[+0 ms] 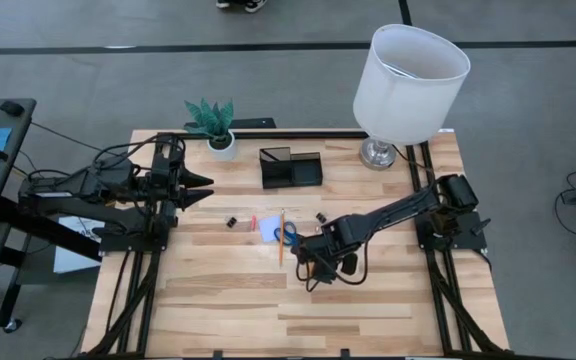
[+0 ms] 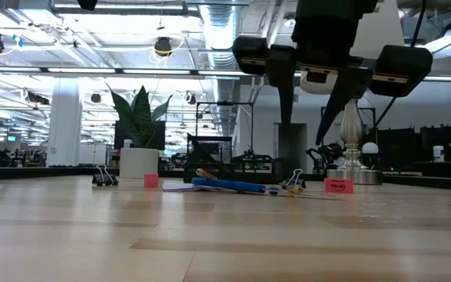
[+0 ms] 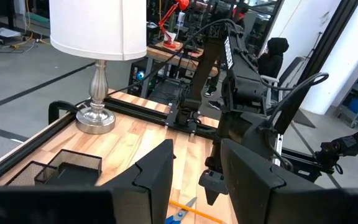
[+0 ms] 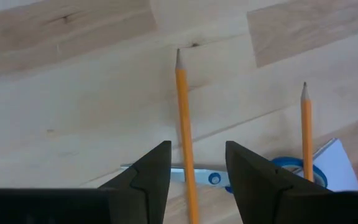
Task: Pick and place office supplies into organizer
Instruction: Put the right pencil into the desk organizer
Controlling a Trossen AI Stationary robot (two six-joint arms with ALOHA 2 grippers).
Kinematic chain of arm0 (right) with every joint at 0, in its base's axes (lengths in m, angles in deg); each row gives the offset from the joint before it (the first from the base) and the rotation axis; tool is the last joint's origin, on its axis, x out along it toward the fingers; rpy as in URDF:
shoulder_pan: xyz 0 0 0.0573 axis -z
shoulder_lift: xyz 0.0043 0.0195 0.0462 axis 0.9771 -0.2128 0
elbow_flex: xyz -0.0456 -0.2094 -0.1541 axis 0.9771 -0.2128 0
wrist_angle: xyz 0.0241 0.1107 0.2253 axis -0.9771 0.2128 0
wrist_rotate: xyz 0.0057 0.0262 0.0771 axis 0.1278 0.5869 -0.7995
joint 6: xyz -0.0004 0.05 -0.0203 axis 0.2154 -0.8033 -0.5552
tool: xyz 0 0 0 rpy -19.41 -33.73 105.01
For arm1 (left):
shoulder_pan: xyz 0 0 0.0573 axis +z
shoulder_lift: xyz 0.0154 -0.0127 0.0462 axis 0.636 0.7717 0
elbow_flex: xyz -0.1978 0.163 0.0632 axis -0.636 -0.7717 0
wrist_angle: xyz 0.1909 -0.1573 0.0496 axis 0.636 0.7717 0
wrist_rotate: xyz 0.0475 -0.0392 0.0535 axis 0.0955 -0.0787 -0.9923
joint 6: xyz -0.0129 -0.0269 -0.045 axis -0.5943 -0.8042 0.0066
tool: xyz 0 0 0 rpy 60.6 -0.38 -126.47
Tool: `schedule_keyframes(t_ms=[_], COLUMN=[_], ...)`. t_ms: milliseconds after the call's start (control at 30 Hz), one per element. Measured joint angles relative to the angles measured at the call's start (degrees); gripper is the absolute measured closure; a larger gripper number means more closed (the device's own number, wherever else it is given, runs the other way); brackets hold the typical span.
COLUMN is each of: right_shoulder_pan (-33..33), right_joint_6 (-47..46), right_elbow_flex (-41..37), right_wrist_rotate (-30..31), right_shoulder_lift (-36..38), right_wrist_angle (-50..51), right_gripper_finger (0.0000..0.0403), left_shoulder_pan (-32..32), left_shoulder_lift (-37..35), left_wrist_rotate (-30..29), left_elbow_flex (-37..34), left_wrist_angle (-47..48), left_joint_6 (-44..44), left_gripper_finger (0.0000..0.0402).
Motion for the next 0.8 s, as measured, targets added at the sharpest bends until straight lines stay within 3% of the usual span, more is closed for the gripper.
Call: schedule_keyframes(t_ms=[300,800], right_shoulder_pan=[0.5,2.0], right_joint_6=[2.0,4.6], right_elbow_flex=[0.4,0.4], right_wrist_rotate=[-2.2,-3.5], right_shoulder_lift=[-3.9,-3.8], right_wrist_angle=[-1.6,-2.3], right_gripper_finger=[0.0262,0.0264], left_shoulder_pan=[0.0,0.0], left_shoulder_lift=[0.0,0.7], left_wrist_rotate=[0.0,0.0], left_elbow_flex=[0.0,0.0], left_wrist_angle=[0.4,0.5], left_joint_6=[0.0,-1.6], left_gripper_finger=[0.0276,0.0276])
